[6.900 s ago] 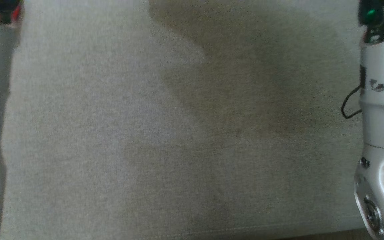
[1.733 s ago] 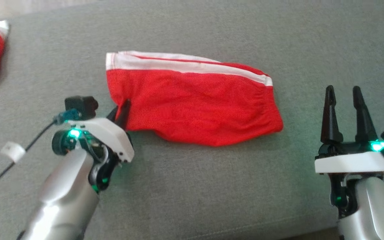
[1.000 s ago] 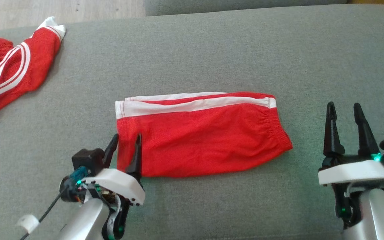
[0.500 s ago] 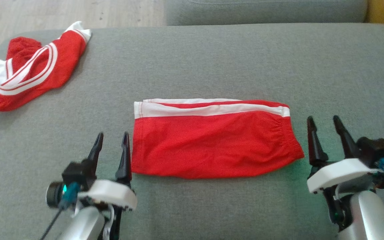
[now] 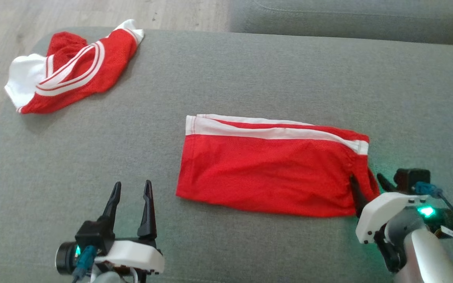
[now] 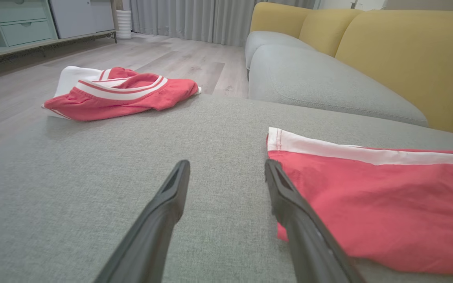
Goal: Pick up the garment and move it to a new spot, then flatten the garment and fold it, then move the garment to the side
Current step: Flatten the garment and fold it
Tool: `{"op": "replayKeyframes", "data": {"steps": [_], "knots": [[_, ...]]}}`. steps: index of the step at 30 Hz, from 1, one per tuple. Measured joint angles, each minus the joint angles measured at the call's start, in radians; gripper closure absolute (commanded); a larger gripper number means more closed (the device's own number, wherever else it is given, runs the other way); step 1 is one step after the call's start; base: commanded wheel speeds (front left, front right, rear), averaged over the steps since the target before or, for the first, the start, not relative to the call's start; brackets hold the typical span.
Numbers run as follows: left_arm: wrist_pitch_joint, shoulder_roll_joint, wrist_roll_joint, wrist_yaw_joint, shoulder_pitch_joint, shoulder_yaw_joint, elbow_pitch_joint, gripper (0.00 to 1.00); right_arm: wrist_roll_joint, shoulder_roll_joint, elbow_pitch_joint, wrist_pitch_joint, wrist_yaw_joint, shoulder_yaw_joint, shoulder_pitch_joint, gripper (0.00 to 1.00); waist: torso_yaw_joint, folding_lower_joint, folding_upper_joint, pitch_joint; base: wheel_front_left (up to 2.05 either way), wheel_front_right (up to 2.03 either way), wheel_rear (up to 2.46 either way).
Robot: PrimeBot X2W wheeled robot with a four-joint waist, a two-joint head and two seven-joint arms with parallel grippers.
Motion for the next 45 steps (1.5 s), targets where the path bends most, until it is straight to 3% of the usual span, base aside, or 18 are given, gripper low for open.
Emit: {"op": "replayKeyframes", "data": {"steps": [5, 7, 10, 11, 18, 28, 33, 39, 45], "knots": [[0.000, -0.001, 0.004, 0.000, 0.011, -0.007, -0.006, 0.00, 0.028, 0.000, 0.087, 0.049, 0.000, 0.003, -0.043, 0.01, 0.018, 0.0000, 0.0000, -0.002, 0.00, 0.00, 0.00], [0.000, -0.001, 0.005, 0.000, 0.011, -0.010, -0.009, 0.00, 0.043, 0.000, 0.104, 0.050, 0.000, 0.010, -0.062, 0.51, 0.018, 0.0000, 0.0000, -0.002, 0.00, 0.00, 0.00], [0.000, -0.002, 0.005, -0.001, 0.011, -0.012, -0.008, 0.00, 0.066, 0.000, 0.128, 0.052, 0.000, 0.021, -0.083, 0.93, 0.013, 0.0000, 0.0000, -0.002, 0.00, 0.00, 0.00], [0.000, -0.002, 0.005, -0.001, 0.012, -0.013, -0.008, 0.00, 0.077, 0.000, 0.134, 0.058, 0.000, 0.023, -0.089, 1.00, 0.009, 0.0000, 0.0000, -0.003, 0.00, 0.00, 0.00], [0.000, -0.002, 0.014, -0.006, 0.012, -0.024, -0.007, 0.00, 0.156, -0.008, 0.128, 0.072, 0.000, 0.007, -0.111, 1.00, -0.034, 0.0000, 0.0000, -0.018, 0.00, 0.00, 0.00], [0.000, -0.002, 0.014, -0.006, 0.012, -0.040, -0.008, 0.00, 0.217, -0.129, 0.026, 0.177, 0.000, -0.111, -0.082, 1.00, -0.089, 0.0000, 0.0000, -0.022, 0.00, 0.00, 0.00], [0.000, -0.002, 0.014, -0.006, 0.011, -0.040, -0.009, 0.00, 0.277, -0.090, -0.043, 0.213, 0.000, -0.111, -0.043, 1.00, -0.099, 0.0000, 0.0000, -0.012, 0.00, 0.00, 0.00], [0.000, 0.003, 0.014, -0.004, 0.010, -0.034, -0.013, 0.00, 0.373, -0.030, -0.153, 0.234, 0.000, -0.003, -0.046, 1.00, -0.084, 0.0000, 0.0000, -0.012, 0.00, 0.00, 0.00], [0.000, 0.010, 0.014, 0.005, 0.010, -0.014, -0.030, 0.00, 0.456, -0.013, -0.188, 0.216, 0.000, 0.096, -0.051, 1.00, -0.049, 0.0000, 0.0000, -0.014, 0.00, 0.00, 0.00]]}}
